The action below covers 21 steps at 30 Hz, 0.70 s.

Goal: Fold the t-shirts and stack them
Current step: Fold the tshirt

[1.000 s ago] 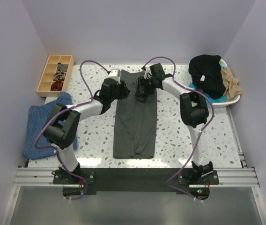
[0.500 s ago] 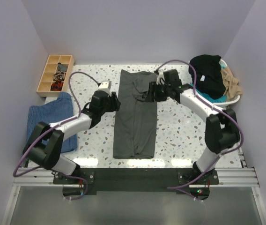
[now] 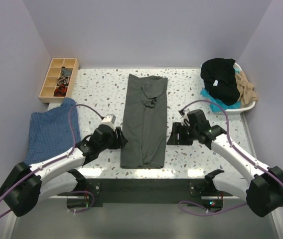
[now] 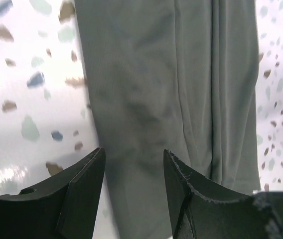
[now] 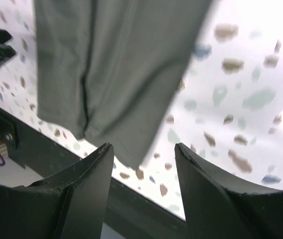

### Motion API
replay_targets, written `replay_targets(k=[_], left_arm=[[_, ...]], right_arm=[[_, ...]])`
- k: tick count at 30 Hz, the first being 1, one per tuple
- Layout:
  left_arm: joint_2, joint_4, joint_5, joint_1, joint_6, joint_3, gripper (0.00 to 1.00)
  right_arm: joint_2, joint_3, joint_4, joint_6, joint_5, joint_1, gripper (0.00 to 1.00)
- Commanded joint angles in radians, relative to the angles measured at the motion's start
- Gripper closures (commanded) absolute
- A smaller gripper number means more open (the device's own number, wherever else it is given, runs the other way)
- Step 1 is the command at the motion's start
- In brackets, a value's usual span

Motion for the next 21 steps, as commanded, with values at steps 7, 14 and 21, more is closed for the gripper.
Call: replay_targets(k=[7,14,21], left_arm=[[-0.133,-0.17,-0.044,-0.113,-0.164,-0.152,0.45],[-0.169,-0.181,-0.018,-0.173,-0.239,-0.197,0.45],[-0.193,-0.187,-0.023,-0.277,-0.313,-0.226,0.46]], right_arm=[[-0.156,-0.267,0.008,0.218,0.015,0.096,0.43],[-0.092,-0.321,0.118,0.267,-0.004,0.13,0.43],[0.055,-0.32,0.244,0.298,-0.003,0.202,0.44]])
